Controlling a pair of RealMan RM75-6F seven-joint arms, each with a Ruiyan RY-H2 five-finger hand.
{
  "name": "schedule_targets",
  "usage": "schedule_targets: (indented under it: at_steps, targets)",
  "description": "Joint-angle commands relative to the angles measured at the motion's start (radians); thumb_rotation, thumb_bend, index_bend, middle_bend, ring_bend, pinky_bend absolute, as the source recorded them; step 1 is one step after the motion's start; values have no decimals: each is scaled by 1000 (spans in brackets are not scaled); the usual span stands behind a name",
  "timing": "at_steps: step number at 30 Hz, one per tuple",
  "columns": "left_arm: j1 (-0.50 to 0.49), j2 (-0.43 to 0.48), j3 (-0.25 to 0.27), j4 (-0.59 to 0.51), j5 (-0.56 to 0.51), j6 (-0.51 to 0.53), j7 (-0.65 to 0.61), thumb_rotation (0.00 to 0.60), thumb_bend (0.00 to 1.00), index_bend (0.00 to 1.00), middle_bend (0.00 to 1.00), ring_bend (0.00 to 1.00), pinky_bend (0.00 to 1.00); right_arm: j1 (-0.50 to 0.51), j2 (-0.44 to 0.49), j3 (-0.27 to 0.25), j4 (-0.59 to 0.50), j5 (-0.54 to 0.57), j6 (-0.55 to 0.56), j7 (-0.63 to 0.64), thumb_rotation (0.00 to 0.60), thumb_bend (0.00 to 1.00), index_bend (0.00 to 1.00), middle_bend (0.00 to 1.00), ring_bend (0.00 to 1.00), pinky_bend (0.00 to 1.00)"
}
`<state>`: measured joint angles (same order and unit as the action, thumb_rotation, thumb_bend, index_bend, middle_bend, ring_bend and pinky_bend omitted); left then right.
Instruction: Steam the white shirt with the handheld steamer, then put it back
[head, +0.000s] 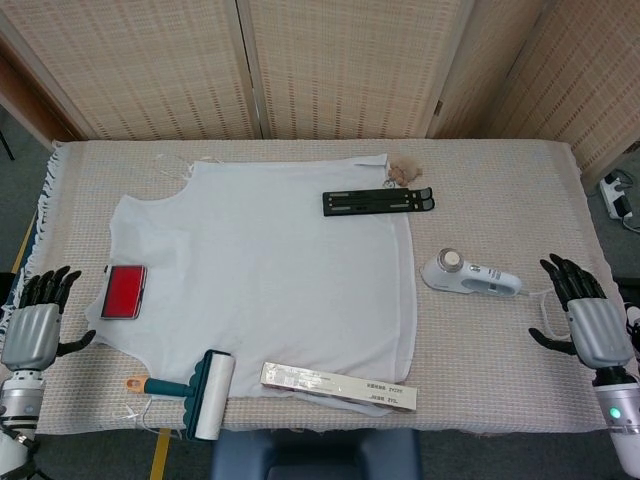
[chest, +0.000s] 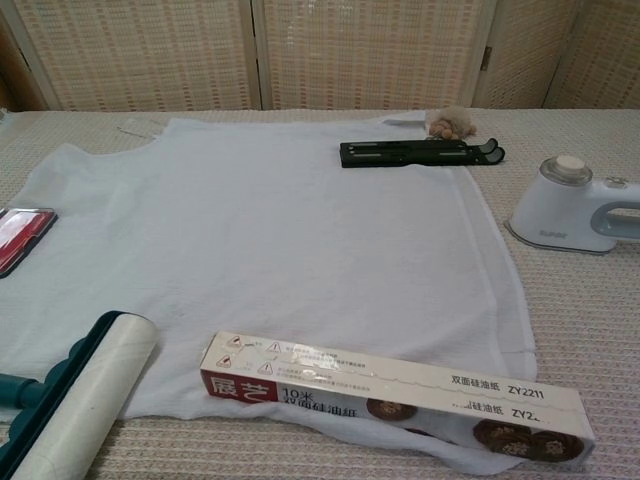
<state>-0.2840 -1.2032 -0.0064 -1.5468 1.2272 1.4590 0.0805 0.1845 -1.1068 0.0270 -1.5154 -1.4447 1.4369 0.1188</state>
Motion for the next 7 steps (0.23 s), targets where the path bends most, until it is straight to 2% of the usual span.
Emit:
schedule_targets:
  at_steps: [1, 7]
  targets:
    - [69, 4, 26, -5, 52, 84, -15, 600, 223, 127, 106, 57, 0, -49, 9, -17, -30, -7, 56, -39, 600, 90, 0, 0, 0, 82]
    - [125, -10, 39, -4, 116, 147, -12, 600, 223, 121, 107, 56, 0, -91, -5, -19, -30, -28, 109, -49, 600, 91, 0, 0, 0, 77]
